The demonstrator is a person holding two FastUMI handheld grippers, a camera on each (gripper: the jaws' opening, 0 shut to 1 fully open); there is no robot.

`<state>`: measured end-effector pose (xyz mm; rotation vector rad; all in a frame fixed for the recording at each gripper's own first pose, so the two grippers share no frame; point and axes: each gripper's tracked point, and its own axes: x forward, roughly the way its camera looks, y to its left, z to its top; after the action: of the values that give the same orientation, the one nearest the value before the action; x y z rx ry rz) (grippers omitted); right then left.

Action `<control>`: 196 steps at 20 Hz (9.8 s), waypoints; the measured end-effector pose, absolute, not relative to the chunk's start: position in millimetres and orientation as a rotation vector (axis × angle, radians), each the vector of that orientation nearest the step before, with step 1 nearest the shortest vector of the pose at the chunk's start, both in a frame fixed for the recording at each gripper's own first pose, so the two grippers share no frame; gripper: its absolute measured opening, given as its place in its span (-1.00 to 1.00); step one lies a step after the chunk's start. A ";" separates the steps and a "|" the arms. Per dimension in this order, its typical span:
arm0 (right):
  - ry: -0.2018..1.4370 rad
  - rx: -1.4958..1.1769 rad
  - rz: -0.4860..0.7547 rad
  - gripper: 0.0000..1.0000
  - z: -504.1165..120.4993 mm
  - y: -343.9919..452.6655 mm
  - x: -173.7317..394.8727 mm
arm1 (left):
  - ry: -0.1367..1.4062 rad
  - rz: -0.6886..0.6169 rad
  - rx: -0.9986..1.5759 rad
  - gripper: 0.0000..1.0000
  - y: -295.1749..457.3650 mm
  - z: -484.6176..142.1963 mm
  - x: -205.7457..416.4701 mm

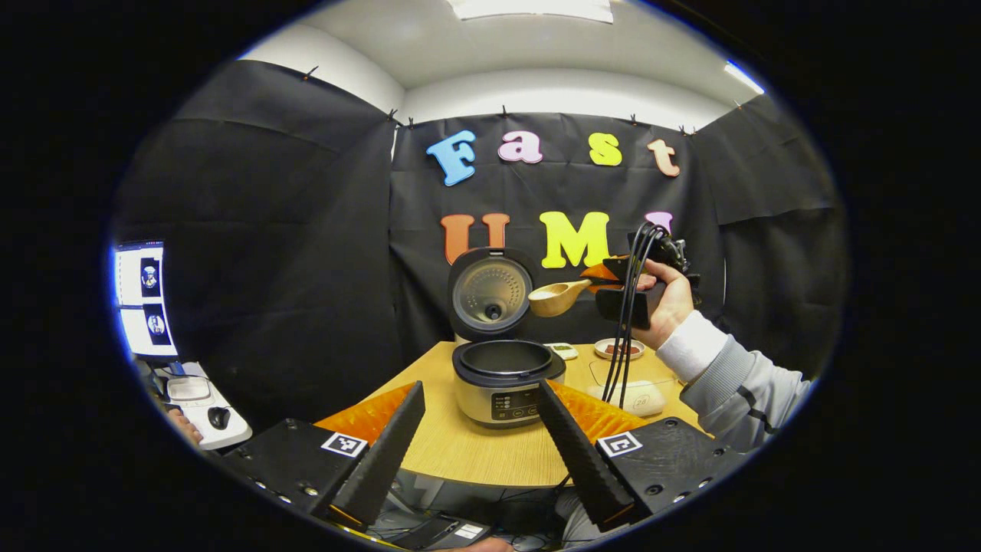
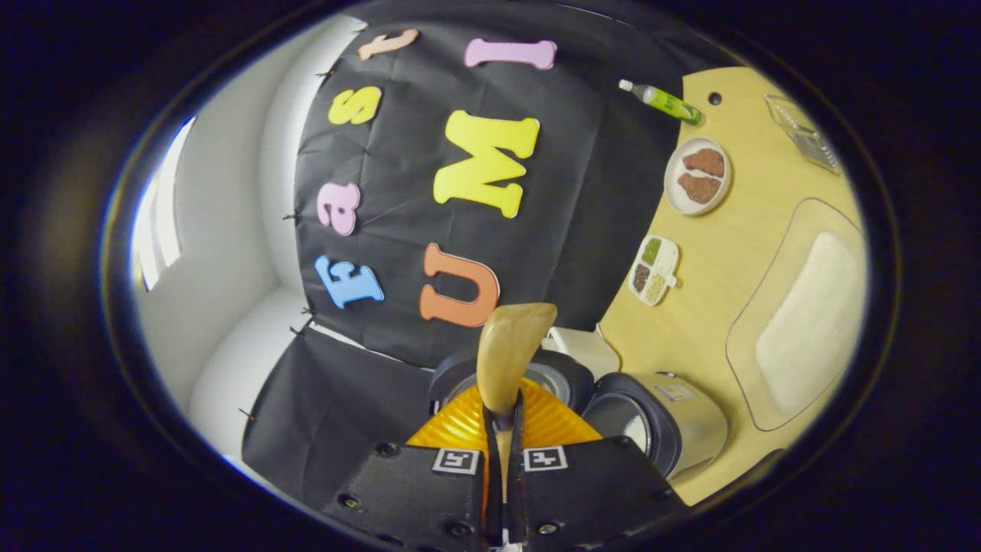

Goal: Close the left gripper, press the button to open the rice cooker; take a wooden spoon from the chopstick holder with the right hand, scoop a spoonful of rice and pour it into the rice cooker, then put the wooden spoon back into the chopstick holder.

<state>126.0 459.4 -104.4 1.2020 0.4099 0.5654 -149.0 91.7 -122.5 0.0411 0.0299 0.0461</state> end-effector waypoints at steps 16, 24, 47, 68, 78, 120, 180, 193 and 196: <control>0.106 0.448 0.452 -0.84 -120.2 496.5 144.9 | 0.050 0.070 -0.006 0.88 113.5 -125.7 -160.1; -0.024 0.174 0.548 -0.84 -111.0 530.7 126.7 | 0.063 0.055 0.005 0.89 113.8 -131.5 -159.1; -0.157 -0.214 0.437 -0.82 -88.8 471.6 128.9 | 0.054 0.064 0.025 0.89 88.8 -124.1 -159.0; 0.003 -0.077 0.117 -0.77 -94.0 157.4 206.8 | 0.030 0.053 0.039 0.89 60.5 -109.3 -134.9; 0.118 -0.042 0.092 -0.77 -168.9 97.4 238.3 | 0.007 0.038 0.042 0.89 42.0 -92.9 -119.9; 0.037 0.178 0.113 0.84 -64.1 49.7 90.0 | 0.007 0.048 -0.010 0.89 57.0 24.0 123.7; 0.115 0.028 0.283 1.00 -176.6 106.7 97.2 | 0.170 0.000 0.056 1.00 30.4 -174.2 168.9; 0.170 -0.017 0.362 1.00 -208.6 143.0 96.4 | 0.008 0.076 0.049 0.99 35.8 -186.6 153.7; 0.148 -0.059 0.361 0.84 -209.7 147.8 95.8 | 0.029 0.090 0.033 0.99 34.7 -189.3 150.8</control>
<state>95.8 147.8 -209.7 -0.0592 0.1483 0.3608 150.8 34.7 -189.3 0.0326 0.0288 0.0903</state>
